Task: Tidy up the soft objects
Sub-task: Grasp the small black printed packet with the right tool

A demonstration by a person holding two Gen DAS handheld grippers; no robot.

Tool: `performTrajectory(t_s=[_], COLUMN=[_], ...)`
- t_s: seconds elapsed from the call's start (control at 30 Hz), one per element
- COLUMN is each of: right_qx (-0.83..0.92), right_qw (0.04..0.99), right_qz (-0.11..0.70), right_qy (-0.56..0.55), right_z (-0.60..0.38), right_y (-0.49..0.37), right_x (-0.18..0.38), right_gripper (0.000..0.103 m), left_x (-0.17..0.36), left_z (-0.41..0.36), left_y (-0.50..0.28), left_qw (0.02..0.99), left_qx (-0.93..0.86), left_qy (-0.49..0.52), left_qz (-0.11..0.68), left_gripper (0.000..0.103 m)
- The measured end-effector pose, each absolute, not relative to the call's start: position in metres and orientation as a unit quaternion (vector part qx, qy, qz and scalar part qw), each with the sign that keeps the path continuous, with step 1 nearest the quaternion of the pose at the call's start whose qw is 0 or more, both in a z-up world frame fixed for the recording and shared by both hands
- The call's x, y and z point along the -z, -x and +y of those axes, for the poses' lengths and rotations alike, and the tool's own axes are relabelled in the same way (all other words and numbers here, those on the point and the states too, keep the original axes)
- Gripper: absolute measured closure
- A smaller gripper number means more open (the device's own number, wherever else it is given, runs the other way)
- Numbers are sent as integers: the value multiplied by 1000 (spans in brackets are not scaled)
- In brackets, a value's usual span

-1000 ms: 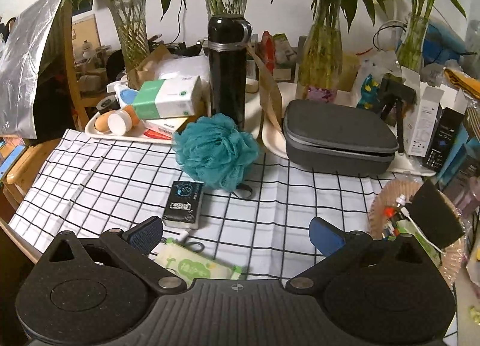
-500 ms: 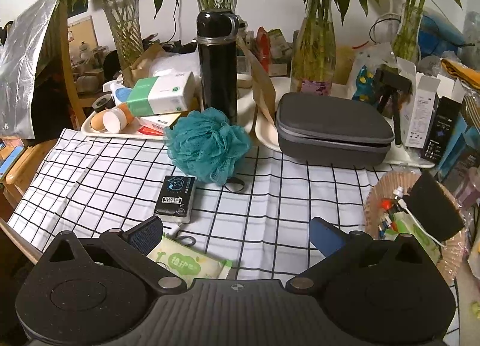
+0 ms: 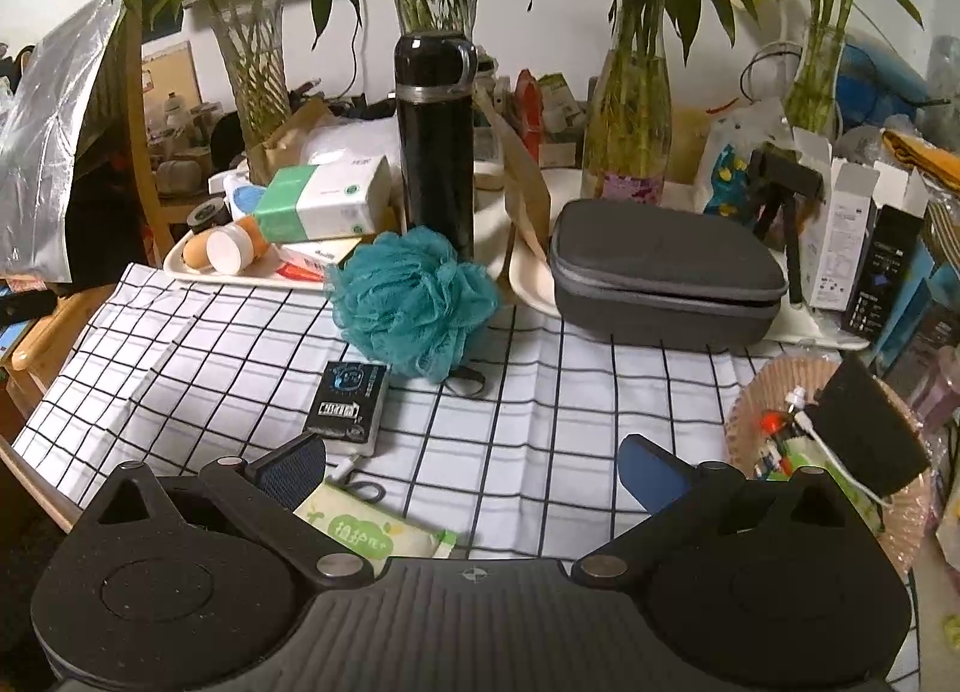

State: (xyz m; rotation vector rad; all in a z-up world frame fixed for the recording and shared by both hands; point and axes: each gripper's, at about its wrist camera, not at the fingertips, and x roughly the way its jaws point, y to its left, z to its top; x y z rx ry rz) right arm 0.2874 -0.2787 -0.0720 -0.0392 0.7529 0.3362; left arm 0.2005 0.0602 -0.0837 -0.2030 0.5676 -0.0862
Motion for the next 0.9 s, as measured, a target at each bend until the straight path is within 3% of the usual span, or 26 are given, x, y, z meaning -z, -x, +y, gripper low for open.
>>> performTrajectory(t_s=[0.53, 0.67, 0.9], right_qx=[-205, -229, -268], right_qw=[907, 894, 870], right_qz=[363, 381, 408], right_qy=[61, 61, 63], right_z=[-262, -260, -245], right_y=[-323, -341, -363], right_x=[98, 108, 125], right_gripper=[1, 11, 12], left_x=[88, 90, 88], left_z=[59, 55, 47], left_y=[-215, -218, -219], left_qw=[939, 937, 939], left_qx=[61, 65, 73], left_qy=[123, 112, 84], left_qz=[315, 323, 325], left_gripper=[19, 19, 19])
